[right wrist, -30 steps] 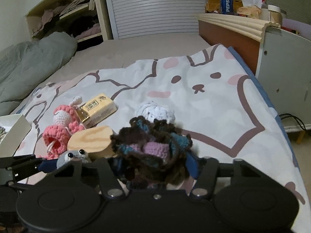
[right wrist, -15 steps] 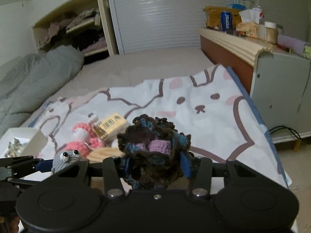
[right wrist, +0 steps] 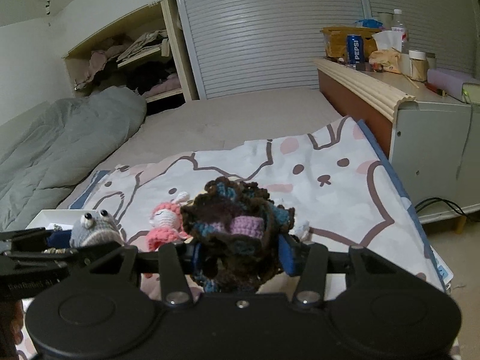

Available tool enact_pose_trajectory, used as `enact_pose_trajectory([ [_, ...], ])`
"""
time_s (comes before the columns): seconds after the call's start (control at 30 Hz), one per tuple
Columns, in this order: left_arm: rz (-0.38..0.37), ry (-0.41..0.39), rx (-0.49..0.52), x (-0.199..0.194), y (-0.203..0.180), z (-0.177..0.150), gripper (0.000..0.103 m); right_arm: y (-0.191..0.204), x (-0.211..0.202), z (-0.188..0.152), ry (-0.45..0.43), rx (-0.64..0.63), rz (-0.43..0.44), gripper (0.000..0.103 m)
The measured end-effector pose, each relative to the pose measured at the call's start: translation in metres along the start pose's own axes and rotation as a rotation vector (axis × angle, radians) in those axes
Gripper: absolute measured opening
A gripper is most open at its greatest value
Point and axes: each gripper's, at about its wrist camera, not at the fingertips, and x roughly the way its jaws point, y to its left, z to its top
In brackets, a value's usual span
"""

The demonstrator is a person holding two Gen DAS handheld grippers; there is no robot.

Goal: Organize objects
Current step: 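Carry the grey mouse and dark flower over the white box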

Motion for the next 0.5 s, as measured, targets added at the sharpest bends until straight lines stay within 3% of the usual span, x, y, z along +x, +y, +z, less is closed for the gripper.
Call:
enact_pose_trajectory([
  [0.5, 0.109, -0.001, -0.091, -0.058, 0.05, -0.005, 0.058, 0.048, -0.013, -0.005, 0.021, -0.029, 0.016, 0.049],
])
